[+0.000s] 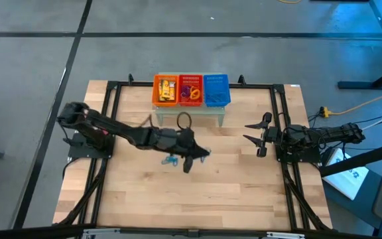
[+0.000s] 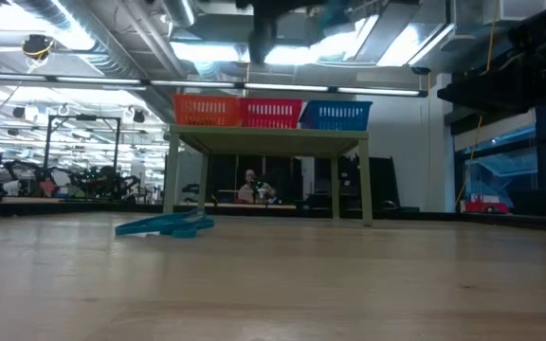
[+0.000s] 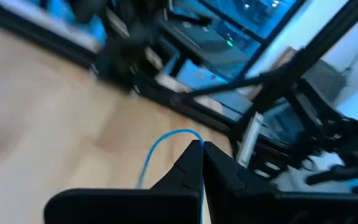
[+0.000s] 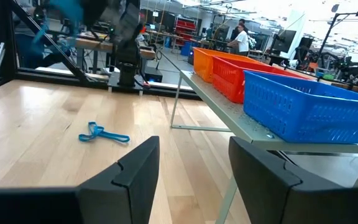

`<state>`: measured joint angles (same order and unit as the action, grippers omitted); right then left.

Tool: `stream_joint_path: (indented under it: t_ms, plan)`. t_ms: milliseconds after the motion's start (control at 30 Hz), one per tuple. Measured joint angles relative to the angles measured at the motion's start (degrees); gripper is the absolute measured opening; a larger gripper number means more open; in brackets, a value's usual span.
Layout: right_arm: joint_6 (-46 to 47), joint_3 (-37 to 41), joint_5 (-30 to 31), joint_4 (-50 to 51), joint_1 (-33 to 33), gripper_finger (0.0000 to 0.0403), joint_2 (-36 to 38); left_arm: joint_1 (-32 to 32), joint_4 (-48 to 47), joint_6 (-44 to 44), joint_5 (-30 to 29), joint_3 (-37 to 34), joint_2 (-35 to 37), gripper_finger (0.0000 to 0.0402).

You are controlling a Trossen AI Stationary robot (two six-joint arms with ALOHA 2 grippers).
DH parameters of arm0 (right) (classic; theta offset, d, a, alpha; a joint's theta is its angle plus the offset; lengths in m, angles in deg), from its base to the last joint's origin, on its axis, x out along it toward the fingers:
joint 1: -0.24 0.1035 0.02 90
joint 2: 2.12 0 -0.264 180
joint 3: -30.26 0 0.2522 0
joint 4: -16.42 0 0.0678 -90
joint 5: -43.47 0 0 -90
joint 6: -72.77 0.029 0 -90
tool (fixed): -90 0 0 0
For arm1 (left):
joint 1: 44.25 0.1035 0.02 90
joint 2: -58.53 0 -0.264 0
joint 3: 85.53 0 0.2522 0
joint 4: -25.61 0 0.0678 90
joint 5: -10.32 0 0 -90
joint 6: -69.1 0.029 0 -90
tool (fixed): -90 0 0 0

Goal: Pick & Place Office Desk Supplies
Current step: Put the blue rubber band into the blue bin on the shelf

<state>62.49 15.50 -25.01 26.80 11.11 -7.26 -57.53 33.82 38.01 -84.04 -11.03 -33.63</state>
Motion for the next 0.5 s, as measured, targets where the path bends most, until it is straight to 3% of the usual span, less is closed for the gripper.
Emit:
stream_joint_path:
  t_ms: [233,500]
  plan:
    - [0.02,0.0,-0.02,-0.01,-0.02,0.0195,0.01,1.91,-17.43,12.53,-3.82,8.32,11.42,0.0002]
    - [0.06,0.0,-0.02,0.0,-0.02,0.0195,0.0,9.69,-35.4,22.27,-1.0,16.12,18.46,0.0002]
